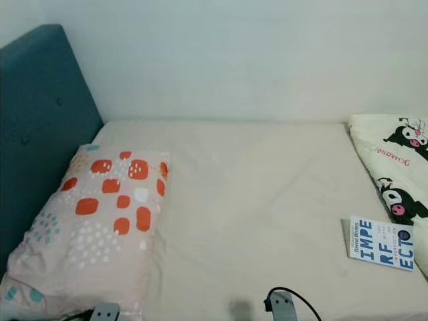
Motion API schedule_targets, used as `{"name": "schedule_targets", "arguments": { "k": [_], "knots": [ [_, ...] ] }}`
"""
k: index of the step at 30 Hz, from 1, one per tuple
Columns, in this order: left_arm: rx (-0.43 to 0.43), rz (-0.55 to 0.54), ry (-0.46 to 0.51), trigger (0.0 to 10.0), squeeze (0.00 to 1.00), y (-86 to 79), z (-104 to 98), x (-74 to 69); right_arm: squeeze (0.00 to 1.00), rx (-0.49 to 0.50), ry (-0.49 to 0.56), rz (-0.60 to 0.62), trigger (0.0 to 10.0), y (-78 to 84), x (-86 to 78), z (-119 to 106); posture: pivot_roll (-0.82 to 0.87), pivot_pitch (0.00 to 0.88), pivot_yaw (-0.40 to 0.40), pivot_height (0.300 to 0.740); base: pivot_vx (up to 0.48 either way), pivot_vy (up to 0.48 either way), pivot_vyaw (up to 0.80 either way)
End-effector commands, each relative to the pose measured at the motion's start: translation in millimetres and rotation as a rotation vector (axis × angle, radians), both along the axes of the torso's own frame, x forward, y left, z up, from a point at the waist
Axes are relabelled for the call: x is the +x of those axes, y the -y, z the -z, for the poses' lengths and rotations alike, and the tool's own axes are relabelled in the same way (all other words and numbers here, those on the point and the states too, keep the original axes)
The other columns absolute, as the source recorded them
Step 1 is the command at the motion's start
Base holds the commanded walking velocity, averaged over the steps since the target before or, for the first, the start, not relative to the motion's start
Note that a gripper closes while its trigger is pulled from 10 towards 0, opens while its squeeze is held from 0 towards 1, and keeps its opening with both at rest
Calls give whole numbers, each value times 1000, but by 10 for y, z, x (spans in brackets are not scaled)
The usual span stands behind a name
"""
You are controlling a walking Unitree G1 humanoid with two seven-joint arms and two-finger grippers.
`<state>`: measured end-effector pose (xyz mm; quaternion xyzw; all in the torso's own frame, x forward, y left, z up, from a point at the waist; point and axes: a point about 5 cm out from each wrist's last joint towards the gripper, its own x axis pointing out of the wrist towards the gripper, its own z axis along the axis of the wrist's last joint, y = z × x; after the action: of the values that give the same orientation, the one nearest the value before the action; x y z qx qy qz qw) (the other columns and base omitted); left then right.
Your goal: Clean up the room
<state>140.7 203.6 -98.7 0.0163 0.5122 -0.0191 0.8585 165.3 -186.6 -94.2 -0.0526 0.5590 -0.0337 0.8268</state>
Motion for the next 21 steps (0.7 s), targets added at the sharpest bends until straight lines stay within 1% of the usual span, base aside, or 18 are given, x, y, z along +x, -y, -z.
{"name": "schedule_targets", "arguments": {
  "k": [1,2,4,5,8,11,13,21],
  "knots": [
    [9,5,-29,10000,0,12,34,-89,0,-1,-21,-3,10000,7,-57,23,-99,50,-21,740,0,0,-725],
    [14,16,-42,10000,0,52,47,-100,0,1,-18,4,10000,6,-59,23,-99,50,-20,740,-319,0,-731],
    [11,25,-53,10000,0,135,62,-102,0,-3,-14,-2,10000,6,-56,22,-100,53,-19,740,-480,0,0],
    [11,25,-53,10000,0,135,62,-102,0,-3,-14,-2,10000,6,-56,22,-100,53,-19,740,-480,0,0],
    [7,36,-46,10000,0,215,55,-49,0,1,-11,6,10000,5,-61,25,-101,58,-15,740,-480,0,0],
    [19,53,-42,10000,0,216,40,0,0,3,-13,13,10000,5,-67,27,-101,63,-12,740,0,0,0],
    [25,62,-41,10000,0,206,32,23,0,-1,-24,-3,10000,6,-81,32,-102,63,-12,740,0,0,0],
    [40,73,-38,10000,0,159,18,47,0,6,-29,2,10000,2,-97,39,-98,64,-11,740,0,0,-775]
  ]
}}
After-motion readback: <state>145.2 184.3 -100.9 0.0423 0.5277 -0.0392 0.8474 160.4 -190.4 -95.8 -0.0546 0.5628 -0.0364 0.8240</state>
